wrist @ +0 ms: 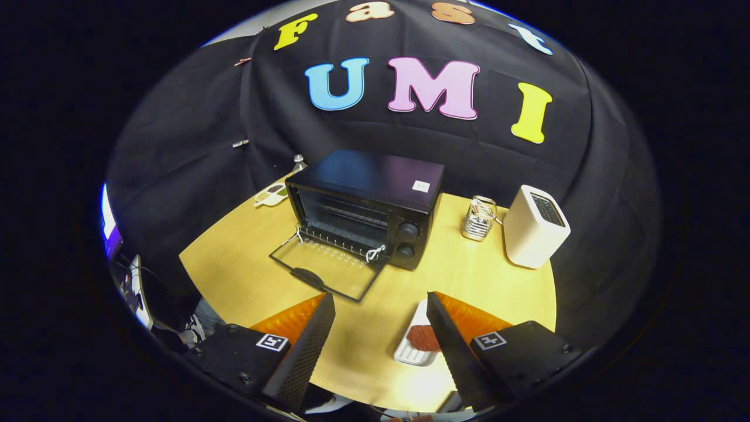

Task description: Open the toaster oven, put the food inside, and close the toaster oven door.

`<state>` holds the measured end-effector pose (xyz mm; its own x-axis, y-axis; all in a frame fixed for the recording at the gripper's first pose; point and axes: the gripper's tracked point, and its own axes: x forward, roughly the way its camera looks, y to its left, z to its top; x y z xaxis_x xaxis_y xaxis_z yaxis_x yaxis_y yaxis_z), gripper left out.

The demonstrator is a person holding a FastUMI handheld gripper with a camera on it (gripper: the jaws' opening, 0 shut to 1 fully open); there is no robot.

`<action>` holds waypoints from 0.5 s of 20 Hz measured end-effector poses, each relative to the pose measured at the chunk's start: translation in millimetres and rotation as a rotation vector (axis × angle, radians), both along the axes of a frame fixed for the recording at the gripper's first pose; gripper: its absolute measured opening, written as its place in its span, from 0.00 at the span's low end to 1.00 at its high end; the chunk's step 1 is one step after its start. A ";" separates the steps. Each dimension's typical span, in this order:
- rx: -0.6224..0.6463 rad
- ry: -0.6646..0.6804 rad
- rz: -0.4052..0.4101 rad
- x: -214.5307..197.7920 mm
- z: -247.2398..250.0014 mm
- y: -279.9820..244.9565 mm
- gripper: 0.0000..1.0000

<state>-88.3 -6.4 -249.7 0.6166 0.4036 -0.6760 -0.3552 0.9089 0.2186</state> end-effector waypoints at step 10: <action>0.130 0.323 0.066 -4.1 -73.1 -96.9 0.99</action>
